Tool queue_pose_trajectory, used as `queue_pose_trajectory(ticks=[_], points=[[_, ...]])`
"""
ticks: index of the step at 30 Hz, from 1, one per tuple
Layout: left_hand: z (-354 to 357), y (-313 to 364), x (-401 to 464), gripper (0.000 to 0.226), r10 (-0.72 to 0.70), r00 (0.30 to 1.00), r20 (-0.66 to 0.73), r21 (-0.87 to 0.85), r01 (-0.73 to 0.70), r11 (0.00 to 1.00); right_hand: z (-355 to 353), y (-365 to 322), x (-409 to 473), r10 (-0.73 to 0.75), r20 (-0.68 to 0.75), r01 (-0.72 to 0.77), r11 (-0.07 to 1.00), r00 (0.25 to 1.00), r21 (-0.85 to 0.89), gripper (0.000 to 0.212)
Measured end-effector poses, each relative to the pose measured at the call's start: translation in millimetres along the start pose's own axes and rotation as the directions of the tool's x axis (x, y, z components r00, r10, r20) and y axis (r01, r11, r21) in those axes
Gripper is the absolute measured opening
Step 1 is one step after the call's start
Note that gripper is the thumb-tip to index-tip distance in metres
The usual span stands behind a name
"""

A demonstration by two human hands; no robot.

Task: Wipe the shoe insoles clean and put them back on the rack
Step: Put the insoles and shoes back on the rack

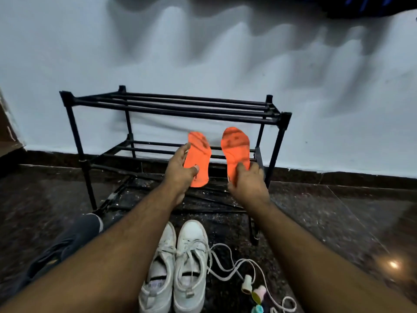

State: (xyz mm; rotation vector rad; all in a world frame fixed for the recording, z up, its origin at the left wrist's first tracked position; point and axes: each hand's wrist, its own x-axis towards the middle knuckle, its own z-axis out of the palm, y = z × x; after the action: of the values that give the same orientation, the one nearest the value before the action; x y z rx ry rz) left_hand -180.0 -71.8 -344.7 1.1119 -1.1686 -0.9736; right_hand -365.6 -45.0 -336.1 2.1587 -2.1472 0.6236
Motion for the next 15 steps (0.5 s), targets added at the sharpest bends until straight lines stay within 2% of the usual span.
queue_pose_trajectory(ticks=[2,4,8,12,15], points=[[2,-15,12,0.071,-0.025,1.000,-0.007,0.122,0.025,0.992,14,11,-1,-0.062,-0.002,0.061,0.993,0.998,-0.103,0.057],[2,-21,19,0.071,-0.030,1.000,-0.004,0.243,0.030,0.970,15,15,-8,-0.125,-0.028,0.121,0.985,0.992,-0.124,0.063],[6,-23,16,0.071,-0.053,0.998,-0.038,0.327,0.062,0.943,2,12,-56,-0.161,-0.140,0.166,0.986,0.977,0.025,0.062],[9,-17,-9,0.083,-0.036,0.999,-0.021,0.461,0.041,0.887,5,6,-115,-0.190,-0.048,0.193,0.978,0.981,0.074,0.065],[4,-4,-43,0.074,0.037,0.999,0.029,0.519,-0.047,0.853,5,9,-121,-0.199,0.039,0.196,0.979,0.979,0.064,0.066]])
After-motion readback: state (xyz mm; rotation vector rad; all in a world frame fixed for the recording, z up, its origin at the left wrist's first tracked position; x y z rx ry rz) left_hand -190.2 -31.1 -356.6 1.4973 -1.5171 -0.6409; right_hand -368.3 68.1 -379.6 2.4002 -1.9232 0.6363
